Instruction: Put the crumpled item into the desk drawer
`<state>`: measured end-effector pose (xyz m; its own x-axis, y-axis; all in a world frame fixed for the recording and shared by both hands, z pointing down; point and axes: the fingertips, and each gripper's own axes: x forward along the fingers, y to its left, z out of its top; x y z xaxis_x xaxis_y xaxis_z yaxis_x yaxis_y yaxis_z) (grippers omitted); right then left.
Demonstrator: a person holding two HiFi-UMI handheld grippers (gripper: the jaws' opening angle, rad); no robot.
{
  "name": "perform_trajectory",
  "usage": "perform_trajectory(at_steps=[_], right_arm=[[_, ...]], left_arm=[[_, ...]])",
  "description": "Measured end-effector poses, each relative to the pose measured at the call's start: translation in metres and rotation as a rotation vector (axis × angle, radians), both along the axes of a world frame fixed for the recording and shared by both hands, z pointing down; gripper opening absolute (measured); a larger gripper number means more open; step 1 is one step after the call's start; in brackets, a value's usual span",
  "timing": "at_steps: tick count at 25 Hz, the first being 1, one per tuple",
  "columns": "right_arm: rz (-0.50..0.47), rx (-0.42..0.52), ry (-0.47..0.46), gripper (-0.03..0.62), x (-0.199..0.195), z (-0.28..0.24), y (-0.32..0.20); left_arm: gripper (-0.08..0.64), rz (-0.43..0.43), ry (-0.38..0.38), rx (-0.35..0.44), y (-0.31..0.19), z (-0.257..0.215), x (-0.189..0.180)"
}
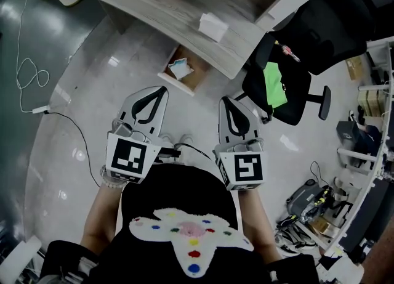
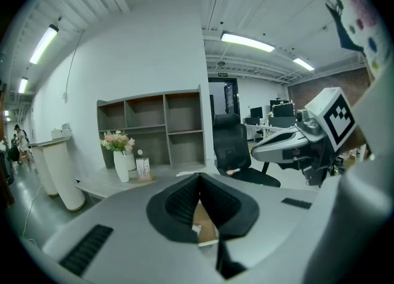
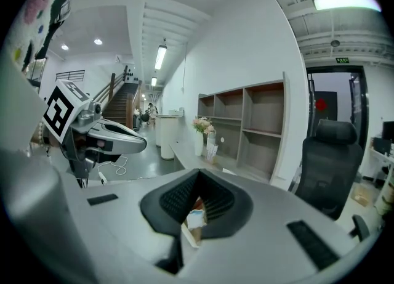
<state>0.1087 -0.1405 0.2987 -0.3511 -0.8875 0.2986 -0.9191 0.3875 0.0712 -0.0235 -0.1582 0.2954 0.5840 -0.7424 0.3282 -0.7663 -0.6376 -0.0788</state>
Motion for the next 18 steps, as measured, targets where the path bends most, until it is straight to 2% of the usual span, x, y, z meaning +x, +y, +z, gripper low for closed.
perform_trajectory(at_steps=[18], right_arm=[[-0.014, 0.015, 0.011, 0.005, -0.006, -0.005, 0.006]], left_arm=[[0.012, 0.013, 0.015, -0.01, 0.011, 0.001, 0.002]])
